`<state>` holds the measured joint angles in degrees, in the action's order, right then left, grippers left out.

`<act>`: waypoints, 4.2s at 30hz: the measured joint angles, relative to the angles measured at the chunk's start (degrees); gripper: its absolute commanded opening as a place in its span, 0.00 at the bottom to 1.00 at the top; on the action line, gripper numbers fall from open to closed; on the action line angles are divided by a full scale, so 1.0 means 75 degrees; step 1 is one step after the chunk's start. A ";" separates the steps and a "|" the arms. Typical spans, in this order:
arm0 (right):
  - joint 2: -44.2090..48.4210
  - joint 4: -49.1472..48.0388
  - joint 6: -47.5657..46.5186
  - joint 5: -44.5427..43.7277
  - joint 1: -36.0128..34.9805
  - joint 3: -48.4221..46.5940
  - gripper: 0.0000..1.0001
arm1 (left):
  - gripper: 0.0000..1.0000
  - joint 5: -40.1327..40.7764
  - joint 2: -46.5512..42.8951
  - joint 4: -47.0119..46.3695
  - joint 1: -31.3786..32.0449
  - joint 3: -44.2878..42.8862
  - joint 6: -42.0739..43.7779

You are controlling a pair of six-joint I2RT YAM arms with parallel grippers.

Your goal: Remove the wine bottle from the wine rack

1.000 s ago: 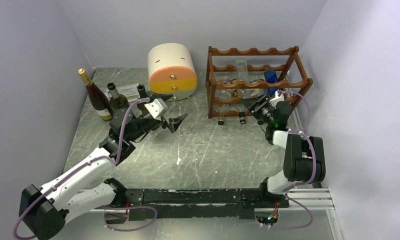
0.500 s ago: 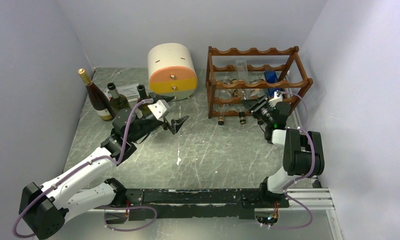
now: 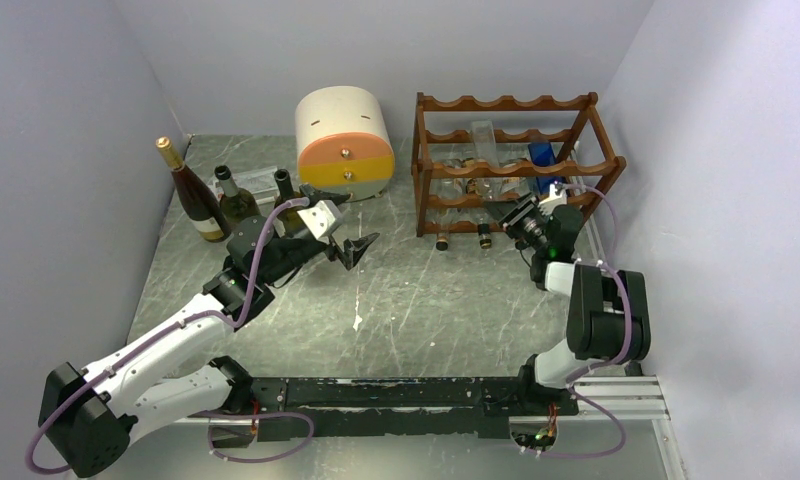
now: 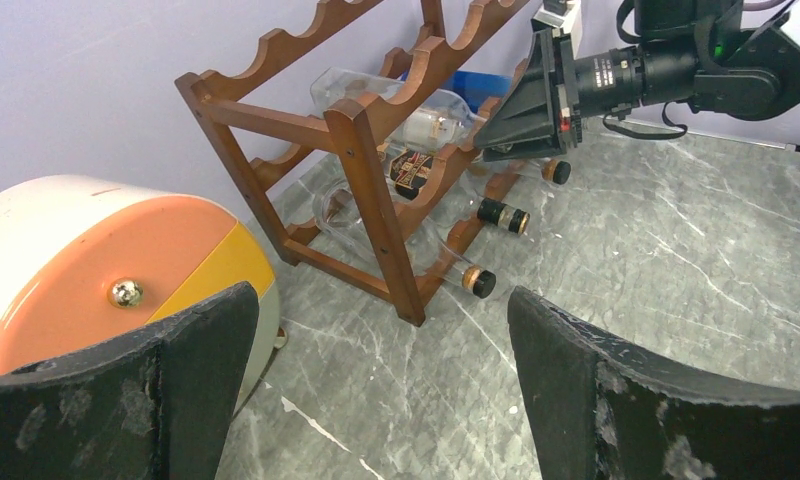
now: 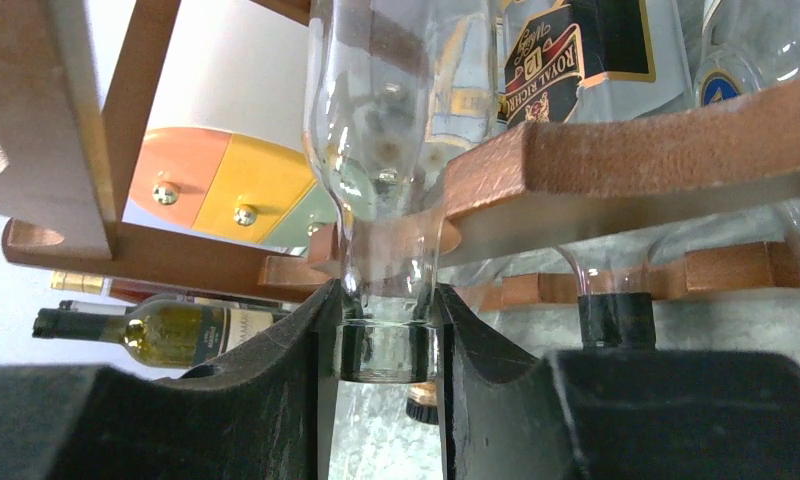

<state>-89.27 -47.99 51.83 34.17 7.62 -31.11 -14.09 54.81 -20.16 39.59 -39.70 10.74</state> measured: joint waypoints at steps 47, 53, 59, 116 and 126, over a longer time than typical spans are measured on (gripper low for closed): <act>0.6974 0.9218 -0.1478 -0.1239 0.0137 -0.0289 0.00 | 0.98 0.0064 0.0189 -0.0600 0.0256 0.0262 -0.0119; 0.7073 0.9903 -0.1282 -0.1271 0.0137 -0.0656 0.00 | 0.98 0.0064 0.0189 -0.0600 0.0256 0.0262 -0.0192; 0.7079 1.0727 -0.1276 -0.1483 0.0137 -0.1399 0.00 | 0.97 0.0067 0.0189 -0.0597 0.0256 0.0262 -0.0271; 0.6187 1.3566 -0.3649 0.0737 -0.1119 -0.2133 0.00 | 1.00 -0.2005 0.2862 0.1842 0.2372 -0.1405 0.0312; 0.5791 1.2767 -0.2885 -0.0023 -0.3252 -0.2075 0.00 | 0.95 -0.1585 0.3602 0.2133 0.2786 -0.1620 0.0169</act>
<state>-45.84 47.77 30.20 34.00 -16.78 -46.68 -25.98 81.82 -4.16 60.49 -51.86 12.01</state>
